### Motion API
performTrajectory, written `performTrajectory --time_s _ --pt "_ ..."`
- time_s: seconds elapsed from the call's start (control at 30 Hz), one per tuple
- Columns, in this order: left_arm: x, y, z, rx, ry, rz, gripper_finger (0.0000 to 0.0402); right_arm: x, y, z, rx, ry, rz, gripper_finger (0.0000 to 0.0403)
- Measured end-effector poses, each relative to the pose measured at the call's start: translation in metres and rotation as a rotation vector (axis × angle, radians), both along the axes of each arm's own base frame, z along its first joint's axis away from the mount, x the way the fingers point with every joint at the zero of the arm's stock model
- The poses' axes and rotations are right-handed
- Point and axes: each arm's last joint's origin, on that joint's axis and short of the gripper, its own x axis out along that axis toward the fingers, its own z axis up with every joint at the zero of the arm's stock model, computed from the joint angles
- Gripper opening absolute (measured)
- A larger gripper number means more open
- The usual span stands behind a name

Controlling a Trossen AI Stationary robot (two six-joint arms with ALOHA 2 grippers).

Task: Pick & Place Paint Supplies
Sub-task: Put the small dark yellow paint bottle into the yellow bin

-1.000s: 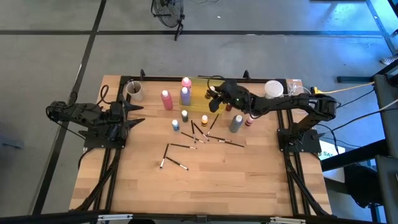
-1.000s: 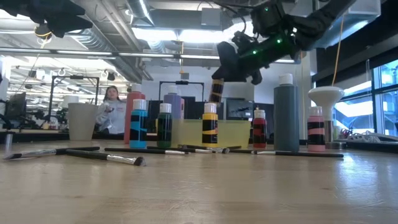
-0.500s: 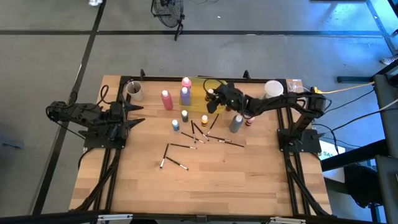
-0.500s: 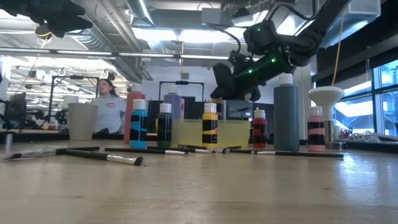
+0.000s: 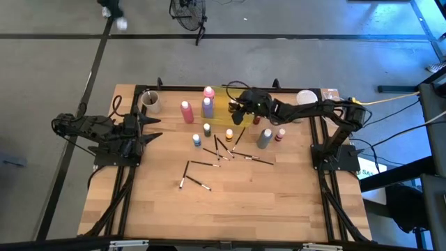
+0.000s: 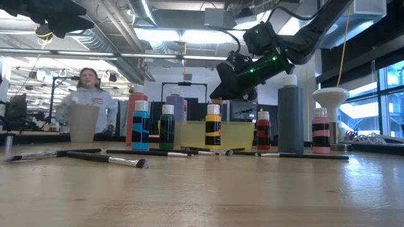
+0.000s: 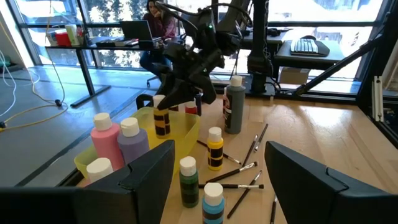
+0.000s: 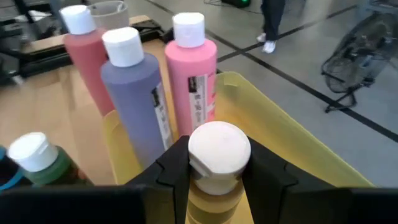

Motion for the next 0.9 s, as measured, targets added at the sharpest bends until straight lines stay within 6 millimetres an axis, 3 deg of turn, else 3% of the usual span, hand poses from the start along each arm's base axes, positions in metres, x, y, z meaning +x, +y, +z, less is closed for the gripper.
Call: performTrajectory --time_s 0.2,0.5,0.9 --pt "0.0 0.0 0.0 0.0 0.0 0.0 0.0246 -0.003 -0.01 -0.001 -0.015 0.007 0.024 0.0115" --pt "0.0 0.0 0.0 0.002 0.0 0.013 0.0246 0.004 -0.021 -0.025 -0.045 0.016 0.038 0.0115" --pt "0.0 0.001 0.0 0.003 0.0 0.019 0.0246 -0.001 -0.027 -0.027 -0.043 0.042 0.072 0.0115"
